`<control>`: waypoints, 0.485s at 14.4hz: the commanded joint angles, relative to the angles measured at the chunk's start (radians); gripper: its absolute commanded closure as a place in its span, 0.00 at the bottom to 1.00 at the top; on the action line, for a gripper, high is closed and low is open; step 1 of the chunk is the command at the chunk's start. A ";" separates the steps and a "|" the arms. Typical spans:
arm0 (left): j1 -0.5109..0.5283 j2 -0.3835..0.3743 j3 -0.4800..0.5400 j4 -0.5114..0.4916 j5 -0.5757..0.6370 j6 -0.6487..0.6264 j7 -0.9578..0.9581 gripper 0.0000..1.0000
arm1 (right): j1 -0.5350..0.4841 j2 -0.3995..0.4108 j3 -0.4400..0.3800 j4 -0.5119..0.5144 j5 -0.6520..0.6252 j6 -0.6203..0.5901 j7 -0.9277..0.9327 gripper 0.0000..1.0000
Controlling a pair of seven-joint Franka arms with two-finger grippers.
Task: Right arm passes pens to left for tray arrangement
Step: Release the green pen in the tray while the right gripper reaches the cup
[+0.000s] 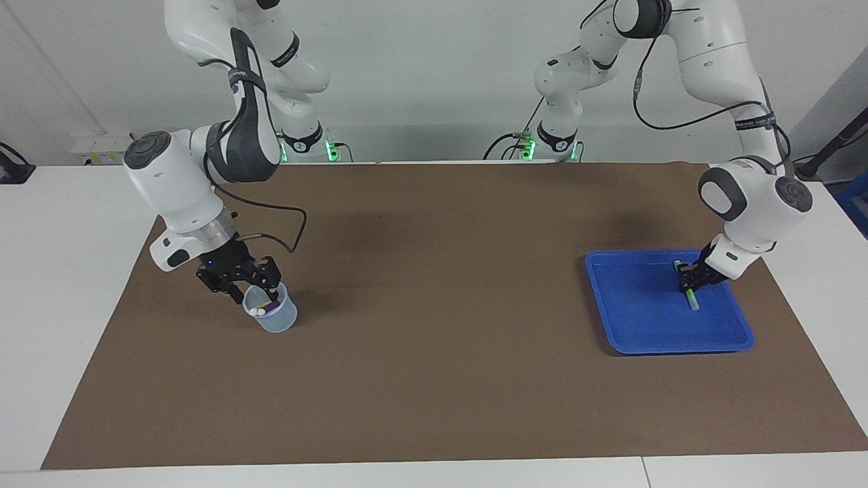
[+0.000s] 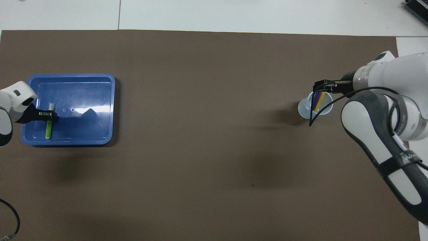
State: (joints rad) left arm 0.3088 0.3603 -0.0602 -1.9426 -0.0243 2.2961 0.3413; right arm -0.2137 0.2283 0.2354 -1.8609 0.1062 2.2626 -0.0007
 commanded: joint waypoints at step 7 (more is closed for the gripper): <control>-0.011 -0.004 0.007 -0.009 0.004 0.006 -0.012 0.00 | 0.002 0.020 0.005 -0.047 -0.115 0.132 0.022 0.29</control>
State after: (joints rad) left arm 0.3052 0.3601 -0.0629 -1.9510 -0.0245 2.2960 0.3405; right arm -0.2132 0.2514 0.2356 -1.8947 0.0145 2.3690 -0.0007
